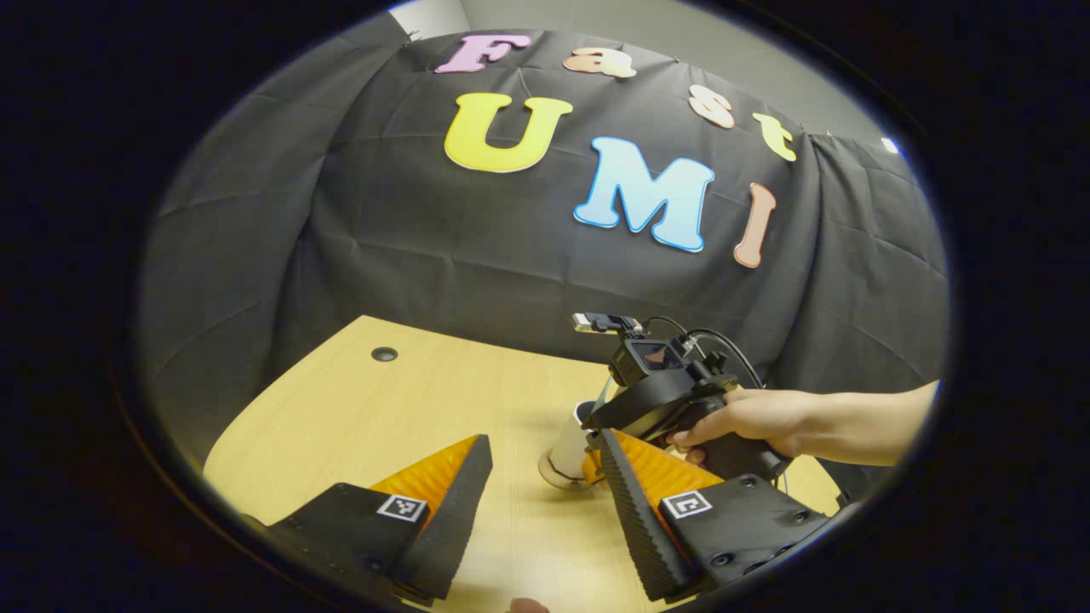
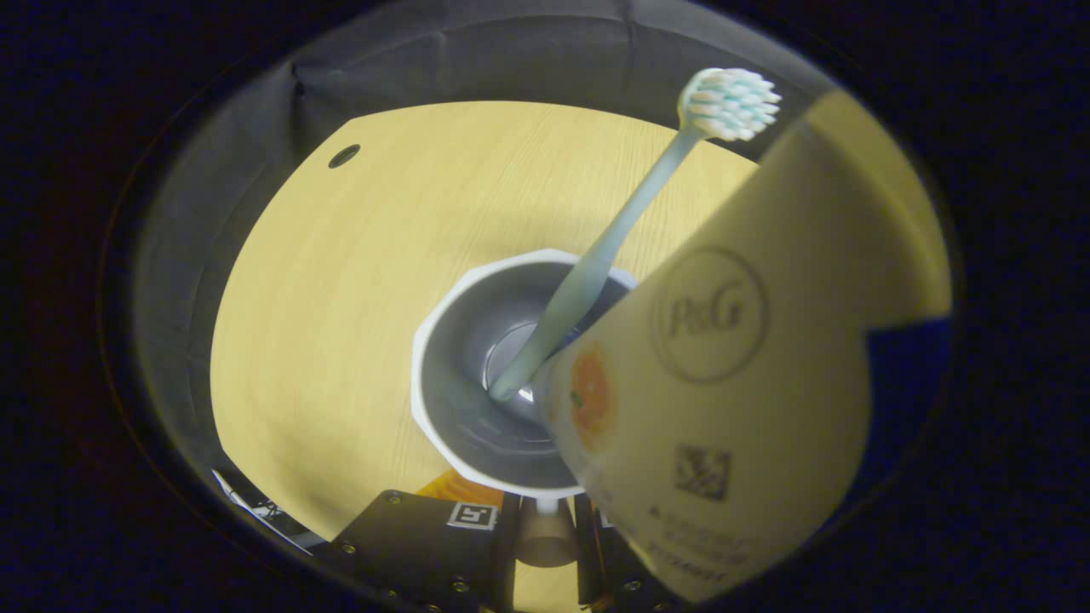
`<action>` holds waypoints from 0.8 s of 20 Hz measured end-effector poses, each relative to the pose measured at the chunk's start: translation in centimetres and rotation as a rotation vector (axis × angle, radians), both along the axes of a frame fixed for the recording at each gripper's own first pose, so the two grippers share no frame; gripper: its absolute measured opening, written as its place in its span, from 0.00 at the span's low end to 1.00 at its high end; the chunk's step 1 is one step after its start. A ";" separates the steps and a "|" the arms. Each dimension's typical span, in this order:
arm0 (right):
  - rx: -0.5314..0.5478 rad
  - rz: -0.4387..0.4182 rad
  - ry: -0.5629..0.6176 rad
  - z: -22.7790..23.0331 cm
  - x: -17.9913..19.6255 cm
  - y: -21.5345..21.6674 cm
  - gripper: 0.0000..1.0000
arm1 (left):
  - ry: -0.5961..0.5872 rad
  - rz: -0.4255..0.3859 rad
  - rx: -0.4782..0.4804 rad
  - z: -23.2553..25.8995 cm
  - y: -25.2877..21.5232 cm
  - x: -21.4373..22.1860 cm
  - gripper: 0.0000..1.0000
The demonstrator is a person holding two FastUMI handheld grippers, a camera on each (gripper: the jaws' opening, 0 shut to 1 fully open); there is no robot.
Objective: Put the toothbrush and toothpaste on the desktop into the cup, then pick up the cup and place it on the coaster on the desktop.
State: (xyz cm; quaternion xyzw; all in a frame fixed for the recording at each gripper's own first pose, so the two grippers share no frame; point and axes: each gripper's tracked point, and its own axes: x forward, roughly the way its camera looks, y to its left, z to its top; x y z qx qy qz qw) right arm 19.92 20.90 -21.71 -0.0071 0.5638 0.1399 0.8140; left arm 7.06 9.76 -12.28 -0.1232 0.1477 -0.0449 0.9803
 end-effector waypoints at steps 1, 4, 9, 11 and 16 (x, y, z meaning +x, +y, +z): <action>-0.004 0.002 0.003 -0.1 0.0 0.0 0.27 | 0.002 0.003 -0.002 0.0 0.0 0.0 0.85; -0.008 0.006 -0.003 0.2 0.2 0.1 0.27 | 0.002 0.010 -0.004 -0.1 0.2 -0.2 0.85; -0.014 0.019 0.003 0.0 0.3 0.6 0.28 | 0.011 0.018 -0.011 -0.3 0.0 0.2 0.85; -0.009 0.022 -0.002 0.3 0.4 0.0 0.28 | 0.008 0.022 -0.010 -0.2 -0.1 0.3 0.85; 0.024 0.025 -0.034 2.3 -0.4 -0.5 0.51 | -0.008 0.032 0.000 0.4 -0.3 0.1 0.84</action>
